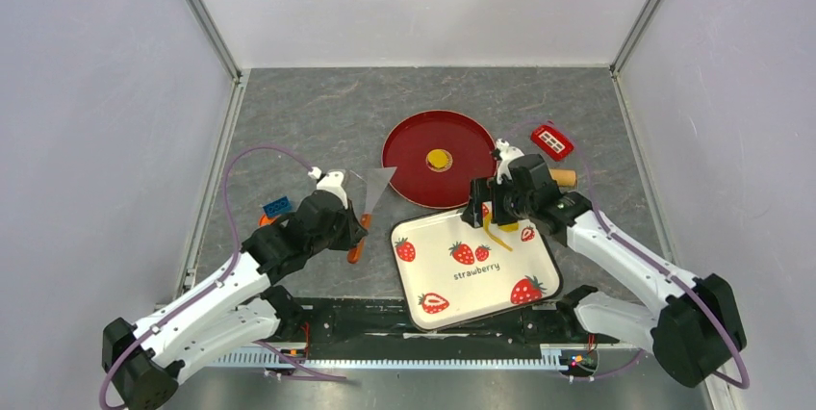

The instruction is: Roll out the dumpling wrappers from the dough

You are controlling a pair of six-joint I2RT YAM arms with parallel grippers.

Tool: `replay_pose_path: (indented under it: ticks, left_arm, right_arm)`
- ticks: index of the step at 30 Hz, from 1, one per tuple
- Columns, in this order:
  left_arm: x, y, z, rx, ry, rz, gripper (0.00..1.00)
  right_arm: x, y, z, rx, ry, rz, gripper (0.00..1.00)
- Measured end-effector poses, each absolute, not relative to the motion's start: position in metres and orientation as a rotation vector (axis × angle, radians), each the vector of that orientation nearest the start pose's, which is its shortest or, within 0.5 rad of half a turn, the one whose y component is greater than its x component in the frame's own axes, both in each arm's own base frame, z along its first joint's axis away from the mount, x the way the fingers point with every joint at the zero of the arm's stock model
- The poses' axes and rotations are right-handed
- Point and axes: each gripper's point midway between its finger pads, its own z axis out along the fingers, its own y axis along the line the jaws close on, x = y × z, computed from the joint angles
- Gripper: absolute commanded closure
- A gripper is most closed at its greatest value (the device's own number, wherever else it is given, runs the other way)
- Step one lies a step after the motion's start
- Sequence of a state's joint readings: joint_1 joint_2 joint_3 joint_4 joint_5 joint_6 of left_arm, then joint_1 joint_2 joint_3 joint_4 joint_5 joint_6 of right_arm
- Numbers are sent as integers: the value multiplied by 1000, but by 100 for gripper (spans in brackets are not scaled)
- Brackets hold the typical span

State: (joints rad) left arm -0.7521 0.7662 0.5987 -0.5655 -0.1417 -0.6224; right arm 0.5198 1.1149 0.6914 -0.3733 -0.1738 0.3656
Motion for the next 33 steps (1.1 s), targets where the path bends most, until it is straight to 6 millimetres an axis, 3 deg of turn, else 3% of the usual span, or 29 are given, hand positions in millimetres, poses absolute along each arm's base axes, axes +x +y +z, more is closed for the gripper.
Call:
replay_pose_path:
  ticks: [10, 15, 17, 18, 20, 22, 25, 29, 33]
  left_arm:
    - [210, -133, 89, -118, 2392, -262, 97]
    - [221, -118, 61, -179, 2474, -139, 84]
    - [225, -115, 56, -180, 2499, -103, 74]
    - [227, -115, 55, -176, 2502, -95, 65]
    - [234, -115, 57, -162, 2498, -86, 38]
    - [242, -117, 61, -152, 2482, -99, 25]
    - [252, -123, 68, -148, 2447, -143, 19]
    - [255, -124, 71, -153, 2433, -158, 19]
    - [263, -131, 89, -165, 2367, -262, 18]
  right_arm:
    - [219, 167, 93, -249, 2454, 551, 2]
    - [214, 162, 87, -242, 2474, 525, 2]
    - [213, 160, 86, -238, 2476, 515, 2]
    - [212, 158, 86, -235, 2477, 508, 2]
    - [212, 155, 86, -229, 2476, 491, 2]
    - [211, 151, 85, -221, 2474, 468, 2]
    - [211, 141, 83, -213, 2476, 403, 2]
    - [213, 135, 82, -213, 2476, 359, 2]
    - [217, 127, 81, -211, 2464, 293, 2]
